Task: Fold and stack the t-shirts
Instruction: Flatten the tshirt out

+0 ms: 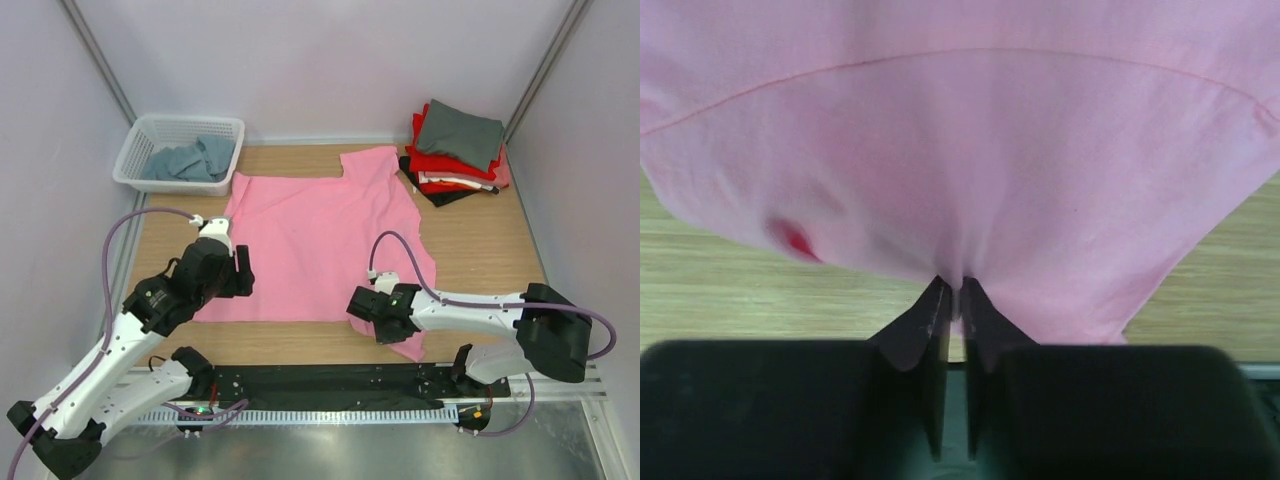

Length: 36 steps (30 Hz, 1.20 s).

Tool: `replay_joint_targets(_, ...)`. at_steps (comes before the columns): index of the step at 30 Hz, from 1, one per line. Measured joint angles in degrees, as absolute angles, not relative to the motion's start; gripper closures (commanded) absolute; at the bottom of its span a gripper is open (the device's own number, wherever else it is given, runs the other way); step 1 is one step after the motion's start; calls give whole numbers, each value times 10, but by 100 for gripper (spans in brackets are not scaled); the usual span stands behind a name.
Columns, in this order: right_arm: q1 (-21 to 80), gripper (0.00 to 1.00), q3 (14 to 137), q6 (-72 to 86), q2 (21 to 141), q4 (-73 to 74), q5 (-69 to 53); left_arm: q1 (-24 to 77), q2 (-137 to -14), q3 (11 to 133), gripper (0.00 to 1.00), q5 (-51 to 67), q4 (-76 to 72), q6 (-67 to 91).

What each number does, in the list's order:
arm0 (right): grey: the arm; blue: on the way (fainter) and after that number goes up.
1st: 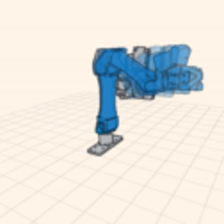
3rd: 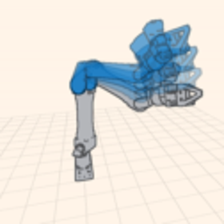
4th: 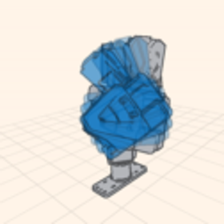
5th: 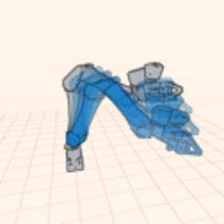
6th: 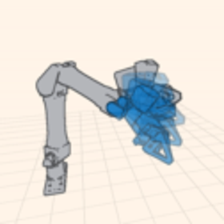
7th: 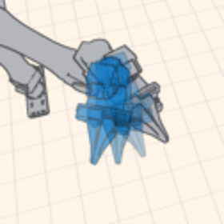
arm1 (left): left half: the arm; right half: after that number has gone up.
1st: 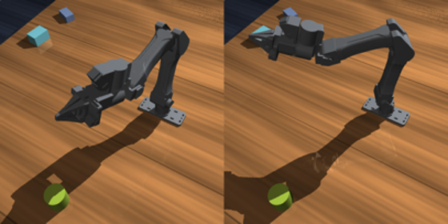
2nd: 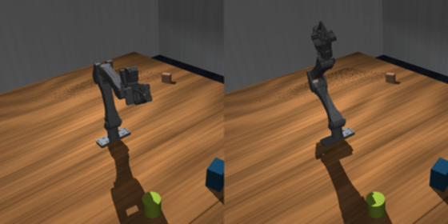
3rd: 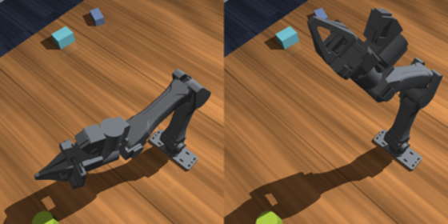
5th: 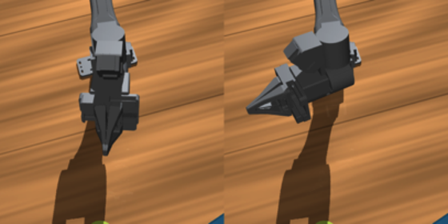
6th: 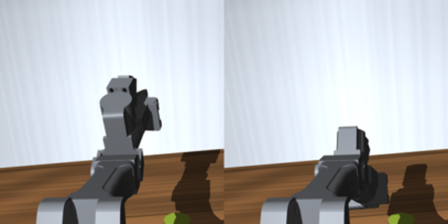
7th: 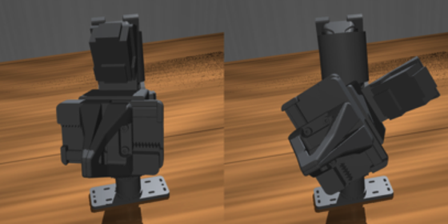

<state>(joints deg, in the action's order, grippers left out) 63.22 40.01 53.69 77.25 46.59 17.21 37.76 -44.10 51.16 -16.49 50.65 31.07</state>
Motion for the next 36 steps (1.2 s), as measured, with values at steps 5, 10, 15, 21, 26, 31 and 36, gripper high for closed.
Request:
replay_joint_targets(5, 632, 99, 419, 529, 773, 491, 174, 378, -431, 511, 35, -165, 502, 310)
replay_joint_targets(10, 607, 99, 512, 474, 772, 525, 167, 378, -432, 507, 34, -165, 499, 310)
replay_joint_targets(15, 415, 45, 573, 374, 803, 466, 102, 378, -438, 507, 34, -165, 497, 310)
replay_joint_targets(21, 251, 28, 629, 294, 970, 433, 90, 378, -442, 507, 34, -165, 496, 310)
replay_joint_targets(26, 283, 27, 632, 287, 936, 454, 100, 378, -438, 506, 34, -165, 495, 309)
replay_joint_targets(31, 374, 27, 632, 318, 776, 493, 129, 378, -437, 505, 35, -164, 495, 309)
replay_joint_targets(36, 453, 30, 568, 382, 673, 489, 125, 378, -434, 505, 34, -163, 495, 309)
